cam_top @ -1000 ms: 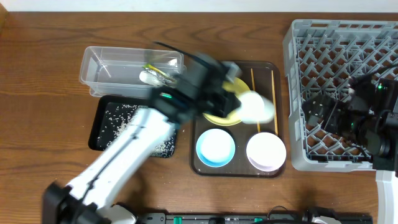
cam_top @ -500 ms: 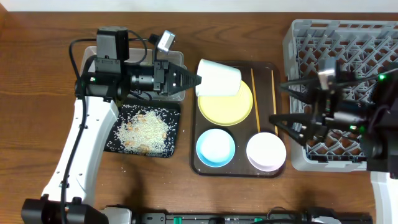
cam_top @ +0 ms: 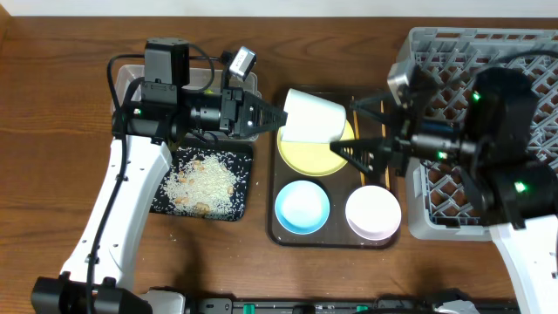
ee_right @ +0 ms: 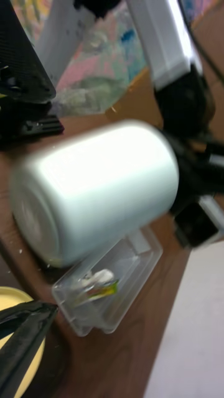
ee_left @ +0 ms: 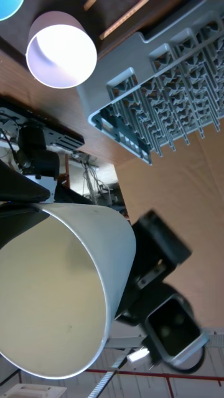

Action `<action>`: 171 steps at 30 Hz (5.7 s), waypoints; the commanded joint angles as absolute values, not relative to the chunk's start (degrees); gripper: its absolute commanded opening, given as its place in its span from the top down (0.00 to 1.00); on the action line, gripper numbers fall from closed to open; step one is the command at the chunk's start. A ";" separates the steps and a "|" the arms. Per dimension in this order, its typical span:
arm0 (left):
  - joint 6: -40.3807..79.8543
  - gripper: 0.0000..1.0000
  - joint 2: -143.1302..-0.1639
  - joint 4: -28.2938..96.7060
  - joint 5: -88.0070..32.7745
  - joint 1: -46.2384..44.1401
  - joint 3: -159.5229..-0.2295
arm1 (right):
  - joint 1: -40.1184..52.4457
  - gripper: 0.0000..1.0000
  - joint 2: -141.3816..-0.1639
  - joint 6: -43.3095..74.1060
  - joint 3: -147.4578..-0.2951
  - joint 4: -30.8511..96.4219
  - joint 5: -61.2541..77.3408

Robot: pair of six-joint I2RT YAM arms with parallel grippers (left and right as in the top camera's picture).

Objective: Sort waste into correct bins and load items into the dishwasher rack

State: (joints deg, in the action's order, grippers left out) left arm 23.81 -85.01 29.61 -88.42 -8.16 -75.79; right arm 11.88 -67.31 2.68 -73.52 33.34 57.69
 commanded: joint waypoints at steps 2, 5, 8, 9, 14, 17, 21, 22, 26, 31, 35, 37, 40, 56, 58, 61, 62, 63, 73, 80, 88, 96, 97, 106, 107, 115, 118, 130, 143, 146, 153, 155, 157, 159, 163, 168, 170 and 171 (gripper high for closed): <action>23.90 0.94 -84.31 29.45 -90.11 -8.19 -76.42 | 12.43 0.02 -70.83 3.79 -73.76 32.05 58.08; 23.90 0.94 -84.31 29.43 -90.11 -8.19 -76.42 | 12.45 0.06 -72.64 3.79 -73.76 28.51 65.47; 23.90 0.94 -84.31 29.43 -90.11 -8.19 -76.42 | 12.47 0.11 -73.67 3.75 -73.76 25.02 71.83; 23.90 0.94 -84.31 29.43 -90.11 -8.19 -76.42 | 12.47 0.12 -73.91 3.75 -73.76 24.23 73.91; 23.86 0.94 -84.31 29.34 -90.11 -8.19 -76.42 | 12.47 0.15 -74.22 3.77 -73.76 24.88 75.48; 23.88 0.94 -84.31 28.99 -90.11 -8.19 -76.42 | 12.47 0.14 -74.26 3.79 -73.76 25.10 75.31; 23.90 0.94 -84.31 28.08 -90.11 -8.19 -76.42 | 13.21 0.18 -74.28 3.81 -73.76 25.28 73.89; 23.90 0.94 -84.31 27.90 -90.11 -8.19 -76.42 | 13.61 0.19 -74.28 3.79 -73.76 25.28 73.21; 23.88 0.93 -84.31 27.90 -90.11 -8.19 -76.42 | 14.94 0.31 -74.28 3.79 -73.76 25.17 71.33; 23.88 0.94 -84.31 27.90 -90.11 -8.19 -76.42 | 15.07 0.39 -74.26 3.81 -73.76 25.19 69.84; 23.92 0.73 -84.31 27.94 -90.11 -8.19 -76.42 | 14.04 0.48 -74.02 3.88 -73.78 25.80 67.16; 23.92 0.51 -84.31 27.94 -90.11 -8.19 -76.42 | 12.05 0.48 -73.21 4.75 -73.78 27.40 65.67; 23.90 0.45 -84.31 27.94 -90.13 -8.19 -76.42 | 6.26 0.49 -70.67 4.89 -73.78 33.52 62.57; 23.88 0.40 -84.31 27.94 -89.08 -8.19 -76.42 | -22.09 0.43 -62.57 12.03 -73.03 81.69 7.53; 23.88 0.40 -84.31 27.94 -88.16 -8.19 -76.40 | -22.04 0.43 -63.13 12.36 -71.68 82.61 7.97; 23.86 0.40 -84.31 27.94 -87.39 -8.19 -76.40 | -22.04 0.43 -64.14 13.45 -68.97 82.15 6.76; 23.88 0.40 -84.31 27.94 -87.39 -8.19 -76.40 | -22.04 0.42 -64.62 13.74 -67.90 81.54 6.63; 23.88 0.40 -84.31 27.94 -87.39 -8.19 -76.40 | -22.04 0.41 -65.28 13.76 -66.74 80.49 6.72; 22.65 0.40 -84.31 27.97 -86.63 -9.02 -76.40 | -22.04 0.13 -70.39 14.15 -63.00 72.90 9.96; 22.57 0.41 -84.31 28.69 -72.16 -16.36 -76.40 | -22.04 0.09 -65.87 8.21 -67.09 71.35 20.91; 19.53 0.41 -84.33 39.81 -37.47 -26.89 -76.40 | -22.04 0.03 -57.06 2.50 -68.79 67.66 35.03; 19.53 0.41 -85.95 47.13 -12.40 -36.03 -76.31 | -22.04 0.01 -54.85 2.48 -68.79 67.33 35.03; 19.53 0.41 -86.52 47.11 -11.29 -37.21 -76.29 | -22.04 0.01 -54.92 2.50 -68.79 67.05 35.05; 19.55 0.40 -87.39 47.09 -6.52 -39.35 -76.49 | -22.04 0.01 -55.02 2.94 -68.79 66.43 35.51; 19.51 0.40 -86.91 47.09 -6.22 -38.85 -76.79 | -22.04 0.01 -55.05 2.94 -68.77 66.41 35.40; 17.63 0.19 -76.07 47.33 -2.09 -33.98 -80.18 | -22.04 0.01 -55.18 2.92 -68.79 66.57 35.38; 17.65 0.17 -72.64 47.44 -2.11 -33.82 -80.16 | -22.04 0.01 -55.18 2.92 -68.79 66.61 35.38; 17.28 0.10 -68.53 52.40 1.02 -33.34 -80.16 | -22.04 0.01 -55.18 2.92 -68.79 66.61 35.38; 5.30 0.10 -53.65 31.29 1.50 -21.06 -63.57 | -22.04 0.01 -55.18 2.92 -68.79 66.61 35.38; 4.51 0.10 -47.55 23.66 -1.19 -18.44 -54.72 | -22.04 0.01 -55.18 2.92 -68.79 66.61 35.38; 4.51 0.09 -32.69 7.57 -2.57 -16.29 -32.60 | -22.04 0.01 -55.18 2.92 -68.79 66.61 35.38; 4.51 0.09 -28.14 3.81 -2.55 -16.29 -27.05 | -22.04 0.01 -55.18 2.92 -68.79 66.61 35.38; 4.51 0.09 -23.64 1.30 -2.55 -16.29 -22.28 | -22.04 0.01 -55.18 2.92 -68.79 66.61 35.38; 4.51 0.09 -19.42 0.27 -2.52 -16.29 -18.41 | -22.04 0.01 -55.18 2.92 -68.79 66.61 35.38; 4.51 0.09 -12.38 0.34 -2.37 -16.27 -12.56 | -22.04 0.01 -55.18 2.92 -68.79 66.61 35.38; 4.51 0.09 -5.50 0.36 -2.37 -15.14 -5.96 | -22.04 0.01 -55.18 2.92 -68.79 66.61 35.38; 4.51 0.09 -3.27 0.36 -2.37 -14.66 -3.64 | -22.04 0.01 -55.18 2.92 -68.79 66.61 35.38; 4.51 0.09 -2.39 0.36 -2.37 -14.44 -2.68 | -22.04 0.01 -55.18 2.92 -68.79 66.61 35.38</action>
State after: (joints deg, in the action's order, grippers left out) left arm 5.48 -4.99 0.82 -1.83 -15.27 -4.86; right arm -21.74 -55.11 3.60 -68.10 66.57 34.57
